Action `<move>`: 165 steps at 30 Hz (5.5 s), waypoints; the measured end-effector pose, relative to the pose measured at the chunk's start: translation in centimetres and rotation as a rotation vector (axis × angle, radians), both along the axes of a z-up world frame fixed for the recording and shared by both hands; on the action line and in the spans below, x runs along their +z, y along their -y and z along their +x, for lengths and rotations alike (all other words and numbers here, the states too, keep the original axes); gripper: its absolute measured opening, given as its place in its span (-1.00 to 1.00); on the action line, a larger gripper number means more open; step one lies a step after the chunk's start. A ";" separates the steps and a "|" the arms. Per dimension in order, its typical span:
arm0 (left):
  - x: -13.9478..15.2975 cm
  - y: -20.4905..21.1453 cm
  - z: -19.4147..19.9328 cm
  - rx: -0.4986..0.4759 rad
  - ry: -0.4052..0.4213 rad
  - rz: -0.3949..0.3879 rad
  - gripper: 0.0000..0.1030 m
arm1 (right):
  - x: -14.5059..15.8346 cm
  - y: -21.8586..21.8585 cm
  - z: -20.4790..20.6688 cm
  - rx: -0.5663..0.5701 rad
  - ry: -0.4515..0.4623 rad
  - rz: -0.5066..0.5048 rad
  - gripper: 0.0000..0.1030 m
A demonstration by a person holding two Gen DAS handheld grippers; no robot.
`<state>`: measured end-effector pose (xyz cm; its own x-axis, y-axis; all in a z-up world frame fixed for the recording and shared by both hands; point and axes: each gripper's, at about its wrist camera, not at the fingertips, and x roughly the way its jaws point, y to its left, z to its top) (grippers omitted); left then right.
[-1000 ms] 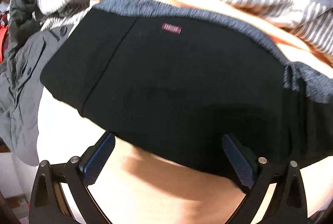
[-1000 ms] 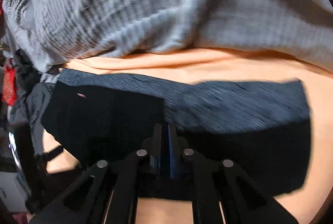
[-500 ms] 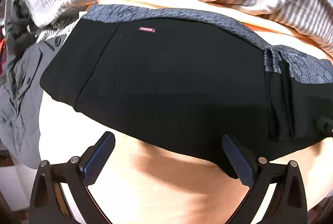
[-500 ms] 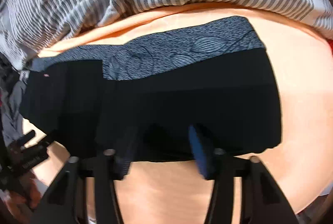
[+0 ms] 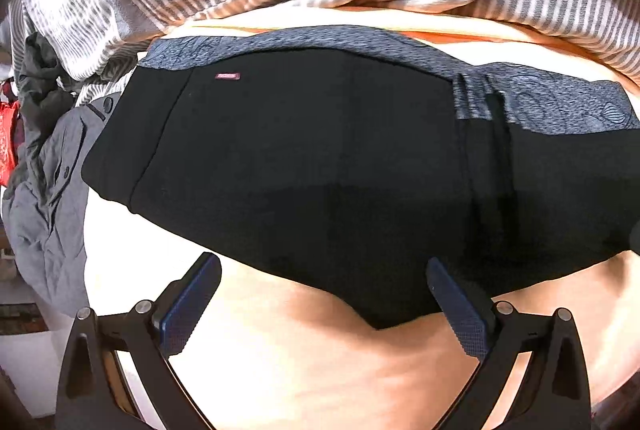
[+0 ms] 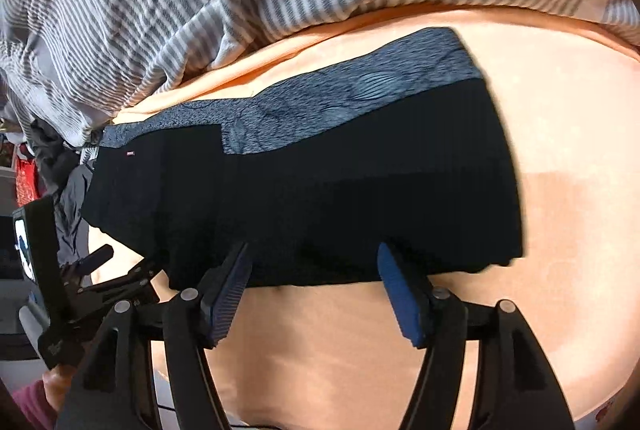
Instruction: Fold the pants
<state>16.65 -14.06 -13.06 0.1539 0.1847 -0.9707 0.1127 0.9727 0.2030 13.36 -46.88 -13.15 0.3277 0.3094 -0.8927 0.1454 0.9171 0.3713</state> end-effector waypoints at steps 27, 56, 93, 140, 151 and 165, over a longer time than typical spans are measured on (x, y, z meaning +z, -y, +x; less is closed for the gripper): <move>3.9 4.3 -1.5 0.120 -0.048 -0.033 1.00 | 2.2 6.5 1.0 0.062 0.027 0.016 0.43; 0.9 -15.7 2.4 0.300 0.006 -0.308 1.00 | -2.8 -8.8 6.3 0.111 -0.080 -0.303 0.99; -3.6 -22.5 7.7 0.496 0.066 -0.528 0.52 | -6.8 -10.9 9.0 0.112 -0.120 -0.425 1.00; 1.6 -12.9 5.5 -0.127 0.308 0.027 -0.29 | -1.7 -45.5 25.0 0.889 -0.517 0.000 -0.64; 8.3 -7.5 4.5 -0.225 0.396 -0.051 -0.29 | 4.9 -32.7 22.1 0.657 -0.301 0.319 -0.64; 13.8 7.6 0.6 -0.485 0.423 -0.129 -0.29 | 9.5 -12.1 14.1 0.397 -0.046 0.564 -0.64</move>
<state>17.28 -21.63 0.74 0.5638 -0.1162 -0.8177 0.4812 0.8509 0.2109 27.44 -34.75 -3.61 0.0592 0.8190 -0.5707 -0.1341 0.5730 0.8085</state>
